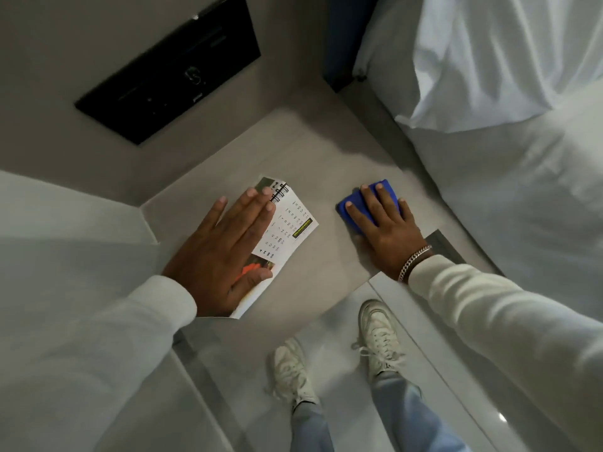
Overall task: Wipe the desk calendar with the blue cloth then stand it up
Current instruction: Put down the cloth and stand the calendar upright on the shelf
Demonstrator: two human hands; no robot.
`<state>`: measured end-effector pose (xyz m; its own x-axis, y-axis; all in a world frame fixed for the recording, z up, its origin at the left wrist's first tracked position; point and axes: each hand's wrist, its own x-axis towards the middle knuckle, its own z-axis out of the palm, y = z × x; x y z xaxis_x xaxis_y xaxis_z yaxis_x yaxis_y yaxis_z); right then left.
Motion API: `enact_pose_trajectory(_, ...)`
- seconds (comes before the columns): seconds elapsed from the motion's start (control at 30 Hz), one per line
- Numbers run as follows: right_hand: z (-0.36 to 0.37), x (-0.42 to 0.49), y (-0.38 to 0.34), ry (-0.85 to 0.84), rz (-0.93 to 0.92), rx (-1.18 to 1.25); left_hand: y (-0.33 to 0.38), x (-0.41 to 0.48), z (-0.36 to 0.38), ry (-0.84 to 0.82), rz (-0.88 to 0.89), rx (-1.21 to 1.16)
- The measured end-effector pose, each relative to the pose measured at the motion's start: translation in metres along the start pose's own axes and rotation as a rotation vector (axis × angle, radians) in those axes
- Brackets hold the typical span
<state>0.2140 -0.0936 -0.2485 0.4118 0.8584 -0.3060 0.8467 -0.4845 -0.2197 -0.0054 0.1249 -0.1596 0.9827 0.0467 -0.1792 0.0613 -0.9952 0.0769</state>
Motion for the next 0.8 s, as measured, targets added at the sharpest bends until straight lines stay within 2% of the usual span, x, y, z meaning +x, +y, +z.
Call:
enact_pose_trajectory(0.2, 0.011, -0.001, -0.004, -0.081, 0.004, -0.094, 0.003, -0.002, -0.005, -0.015, -0.033, 0.056)
enact_pose_trajectory(0.33, -0.024, 0.000, -0.015, -0.091, 0.007, 0.062, 0.025, -0.013, -0.009, 0.081, -0.161, -0.066)
enact_pose_trajectory(0.4, -0.052, 0.003, -0.030, -0.018, -0.007, 0.317, 0.044, -0.027, -0.009, 0.216, -0.355, -0.251)
enact_pose_trajectory(0.5, -0.087, 0.010, -0.064, 0.076, -0.019, 0.721, 0.076, -0.048, -0.008, 0.489, -0.813, -0.539)
enact_pose_trajectory(0.6, -0.107, 0.019, -0.094, 0.085, 0.018, 0.873, 0.101, -0.053, -0.008, 0.785, -1.406, -0.954)
enact_pose_trajectory(0.67, -0.109, 0.025, -0.103, 0.074, 0.041, 0.924, 0.111, -0.051, -0.008, 0.902, -1.737, -1.119)
enact_pose_trajectory(0.73, -0.107, 0.029, -0.108, 0.057, 0.064, 0.954, 0.113, -0.048, -0.006, 1.003, -1.897, -1.251)
enact_pose_trajectory(0.8, -0.102, 0.029, -0.111, 0.056, 0.067, 0.954, 0.111, -0.045, -0.003, 1.062, -1.911, -1.367)
